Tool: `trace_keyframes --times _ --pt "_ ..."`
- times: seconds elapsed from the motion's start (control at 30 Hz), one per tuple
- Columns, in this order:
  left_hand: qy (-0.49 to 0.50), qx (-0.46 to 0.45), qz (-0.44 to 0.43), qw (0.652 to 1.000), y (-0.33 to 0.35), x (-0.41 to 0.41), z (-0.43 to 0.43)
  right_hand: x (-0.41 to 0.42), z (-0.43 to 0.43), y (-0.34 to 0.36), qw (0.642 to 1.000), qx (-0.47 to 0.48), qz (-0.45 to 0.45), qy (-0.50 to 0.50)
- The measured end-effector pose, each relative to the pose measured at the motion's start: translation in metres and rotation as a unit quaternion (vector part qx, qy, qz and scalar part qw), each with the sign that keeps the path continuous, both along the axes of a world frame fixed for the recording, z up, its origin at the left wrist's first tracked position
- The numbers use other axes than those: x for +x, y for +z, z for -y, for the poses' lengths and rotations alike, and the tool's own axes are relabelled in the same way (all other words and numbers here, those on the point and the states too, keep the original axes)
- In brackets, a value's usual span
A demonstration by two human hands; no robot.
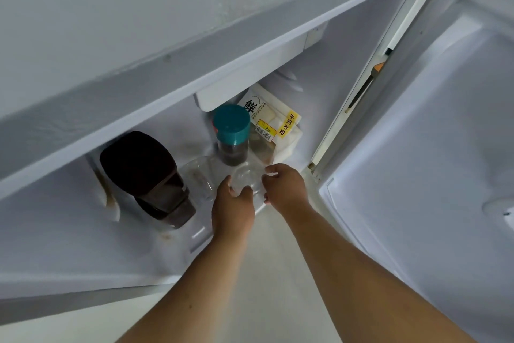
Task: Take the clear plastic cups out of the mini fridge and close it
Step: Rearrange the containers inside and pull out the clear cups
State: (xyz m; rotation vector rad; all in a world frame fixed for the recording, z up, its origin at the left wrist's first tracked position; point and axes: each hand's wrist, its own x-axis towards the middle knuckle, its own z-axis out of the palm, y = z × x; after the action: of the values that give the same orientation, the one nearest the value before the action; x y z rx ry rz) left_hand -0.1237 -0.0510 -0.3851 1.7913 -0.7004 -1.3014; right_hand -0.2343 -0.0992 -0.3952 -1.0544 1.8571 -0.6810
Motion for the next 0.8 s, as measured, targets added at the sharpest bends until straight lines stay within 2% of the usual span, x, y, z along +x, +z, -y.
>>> trace_keyframes --times 0.03,0.13,0.23,0.3,0.43,0.53,0.63,0.8 --pt "-0.003 0.003 0.000 1.000 0.000 0.000 0.002 0.001 0.002 0.000 1.000 0.002 -0.006 0.003" --pt "-0.022 -0.016 0.075 0.997 0.006 0.000 -0.002 0.001 -0.003 0.004 0.999 -0.011 -0.033 0.014" --pt "-0.021 -0.030 0.100 0.994 0.014 0.006 -0.023 0.007 -0.024 0.011 0.987 -0.093 -0.125 0.034" --pt "0.005 -0.040 0.116 0.992 0.017 0.011 -0.039 0.021 -0.033 0.017 0.980 -0.131 -0.136 0.071" --pt "0.062 -0.059 0.123 0.989 0.017 0.016 -0.060 0.058 -0.022 0.025 0.974 -0.099 -0.088 0.185" --pt "0.074 -0.046 0.096 0.992 0.017 0.020 -0.060 0.078 -0.012 0.024 0.959 -0.082 -0.134 0.237" --pt "0.050 -0.059 0.108 0.991 0.016 0.023 -0.057 0.087 -0.006 0.018 0.947 -0.064 -0.173 0.262" --pt "0.090 0.000 0.064 0.994 0.019 0.025 -0.055 0.091 -0.003 0.020 0.950 -0.043 -0.169 0.260"
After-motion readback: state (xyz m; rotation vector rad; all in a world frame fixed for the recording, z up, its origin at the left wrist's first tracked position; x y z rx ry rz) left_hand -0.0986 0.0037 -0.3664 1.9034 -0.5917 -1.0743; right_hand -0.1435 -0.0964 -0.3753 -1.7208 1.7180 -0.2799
